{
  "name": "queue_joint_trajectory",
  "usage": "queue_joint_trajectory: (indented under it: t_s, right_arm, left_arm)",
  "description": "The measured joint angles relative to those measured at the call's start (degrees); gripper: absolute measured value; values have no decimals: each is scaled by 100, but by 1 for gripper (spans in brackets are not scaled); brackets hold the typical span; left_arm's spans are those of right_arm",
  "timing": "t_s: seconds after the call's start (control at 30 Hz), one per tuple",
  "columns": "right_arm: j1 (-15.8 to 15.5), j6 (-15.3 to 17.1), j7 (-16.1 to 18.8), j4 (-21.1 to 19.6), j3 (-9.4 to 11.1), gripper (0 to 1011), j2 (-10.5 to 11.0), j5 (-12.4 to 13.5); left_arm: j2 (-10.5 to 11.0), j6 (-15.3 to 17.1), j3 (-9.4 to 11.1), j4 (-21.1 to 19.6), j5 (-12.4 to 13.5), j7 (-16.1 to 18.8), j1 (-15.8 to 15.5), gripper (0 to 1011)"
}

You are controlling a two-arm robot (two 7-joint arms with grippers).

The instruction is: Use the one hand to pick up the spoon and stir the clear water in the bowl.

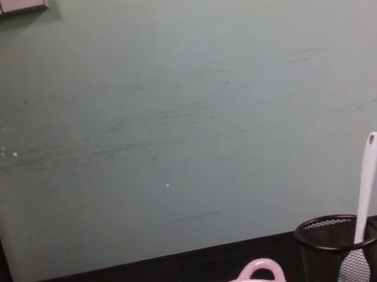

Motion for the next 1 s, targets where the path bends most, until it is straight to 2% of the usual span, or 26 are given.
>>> queue_joint_trajectory:
  t_s: [0.17,0.33,0.37,0.43,0.47,0.5,0.53,0.67,0.73,0.77,0.87,0.9,1.0]
  right_arm:
    - [-208,62,155,-324,164,1003,99,152]
    - [-421,237,422,-634,407,1002,177,572]
    - [-473,331,555,-707,500,1002,188,789]
    - [-513,461,722,-776,609,1003,189,1066]
    - [-542,626,899,-839,732,1003,181,1381]
    - [-549,715,981,-866,792,1003,171,1528]
    - [-555,895,1131,-906,903,1003,148,1809]
    - [-527,1258,1360,-950,1083,1003,74,2280]
    - [-455,1602,1503,-943,1249,1002,-53,2689]
    - [-430,1700,1533,-928,1292,1003,-90,2800]
    - [-344,1945,1602,-871,1378,1003,-180,3078]
    - [-266,2104,1634,-819,1421,1003,-233,3270]
    - [-101,2358,1658,-689,1459,1003,-307,3601]
  left_arm:
    - [0,0,0,0,0,0,0,1011]
    - [0,0,0,0,0,0,0,1011]
    - [0,0,0,0,0,0,0,1011]
    - [0,0,0,0,0,0,0,1011]
    - [0,0,0,0,0,0,0,1011]
    - [0,0,0,0,0,0,0,1011]
    - [0,0,0,0,0,0,0,1011]
    - [0,0,0,0,0,0,0,1011]
    - [0,0,0,0,0,0,0,1011]
    - [0,0,0,0,0,0,0,1011]
    - [0,0,0,0,0,0,0,1011]
    - [0,0,0,0,0,0,0,1011]
    - [0,0,0,0,0,0,0,1011]
